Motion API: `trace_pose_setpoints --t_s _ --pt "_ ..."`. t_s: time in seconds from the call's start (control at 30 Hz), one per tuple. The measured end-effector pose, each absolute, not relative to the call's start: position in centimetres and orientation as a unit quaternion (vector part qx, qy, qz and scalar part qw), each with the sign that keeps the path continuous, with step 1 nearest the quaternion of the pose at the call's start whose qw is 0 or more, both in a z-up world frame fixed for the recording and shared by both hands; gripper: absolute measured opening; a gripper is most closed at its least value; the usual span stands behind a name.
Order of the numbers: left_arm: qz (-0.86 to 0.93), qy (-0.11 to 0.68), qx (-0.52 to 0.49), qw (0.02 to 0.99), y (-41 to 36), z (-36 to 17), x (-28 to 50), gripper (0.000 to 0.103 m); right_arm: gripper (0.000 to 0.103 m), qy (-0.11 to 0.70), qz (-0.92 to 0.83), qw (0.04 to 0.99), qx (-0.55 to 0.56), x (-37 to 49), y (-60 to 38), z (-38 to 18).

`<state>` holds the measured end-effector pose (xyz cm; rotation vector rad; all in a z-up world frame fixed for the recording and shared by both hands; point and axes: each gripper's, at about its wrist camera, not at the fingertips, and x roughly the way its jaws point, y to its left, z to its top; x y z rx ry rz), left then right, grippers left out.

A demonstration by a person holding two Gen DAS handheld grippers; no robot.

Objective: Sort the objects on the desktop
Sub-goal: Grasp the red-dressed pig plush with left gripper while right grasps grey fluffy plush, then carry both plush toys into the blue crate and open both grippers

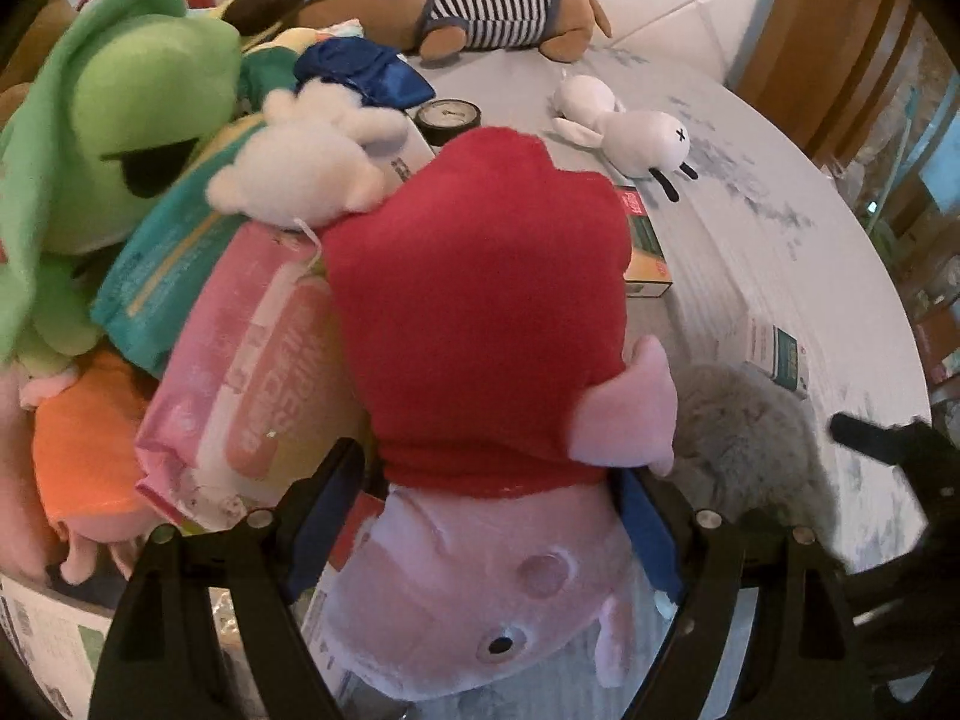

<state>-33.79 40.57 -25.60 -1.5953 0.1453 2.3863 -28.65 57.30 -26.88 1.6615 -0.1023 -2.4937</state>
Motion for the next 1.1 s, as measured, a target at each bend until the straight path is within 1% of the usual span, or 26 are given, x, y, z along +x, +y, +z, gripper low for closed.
trace_pose_setpoints --t_s 0.13,0.17,0.2,0.23,0.3,0.37,0.53,0.67,0.73,0.77,0.8,1.1 --pt "0.819 0.056 -0.556 0.134 41.6 -26.4 -34.6 0.083 0.103 -0.025 -0.823 0.066 0.563 -29.3 56.8 -29.1" --pt "0.817 0.058 -0.558 0.133 41.7 -26.6 -34.7 0.083 0.097 -0.028 -0.824 0.070 0.562 -29.3 56.8 -29.3" --pt "0.816 0.060 -0.560 0.131 41.9 -26.9 -34.8 0.083 0.075 -0.031 -0.825 0.074 0.560 -29.4 56.8 -29.4" --pt "0.816 0.060 -0.560 0.130 42.0 -26.9 -34.9 0.083 0.066 -0.039 -0.826 0.081 0.556 -29.3 57.0 -29.3" --pt "0.818 0.060 -0.558 0.127 42.2 -26.9 -34.9 0.078 0.053 -0.039 -0.830 0.082 0.550 -29.1 57.2 -28.7" --pt "0.819 0.058 -0.557 0.124 42.2 -26.9 -35.0 0.078 0.051 -0.037 -0.832 0.084 0.547 -28.9 57.4 -28.3" --pt "0.820 0.054 -0.559 0.113 42.4 -27.4 -35.2 0.078 0.051 -0.032 -0.833 0.090 0.544 -28.9 57.5 -28.2" --pt "0.824 0.054 -0.553 0.111 42.3 -27.2 -34.7 0.070 0.052 -0.028 -0.835 0.094 0.542 -28.9 57.6 -28.1" --pt "0.826 0.049 -0.551 0.110 42.0 -26.7 -34.2 0.069 0.049 -0.027 -0.835 0.096 0.540 -28.9 57.6 -28.0" --pt "0.829 0.048 -0.546 0.110 41.8 -26.1 -33.7 0.069 0.046 -0.026 -0.836 0.097 0.540 -28.9 57.6 -28.0" --pt "0.833 0.047 -0.540 0.109 41.5 -25.5 -33.2 0.069 0.045 -0.025 -0.836 0.098 0.539 -28.9 57.6 -28.0" --pt "0.865 0.021 -0.492 0.097 38.1 -19.2 -29.5 0.069 0.044 -0.010 -0.870 0.111 0.481 -27.5 56.0 -21.5"
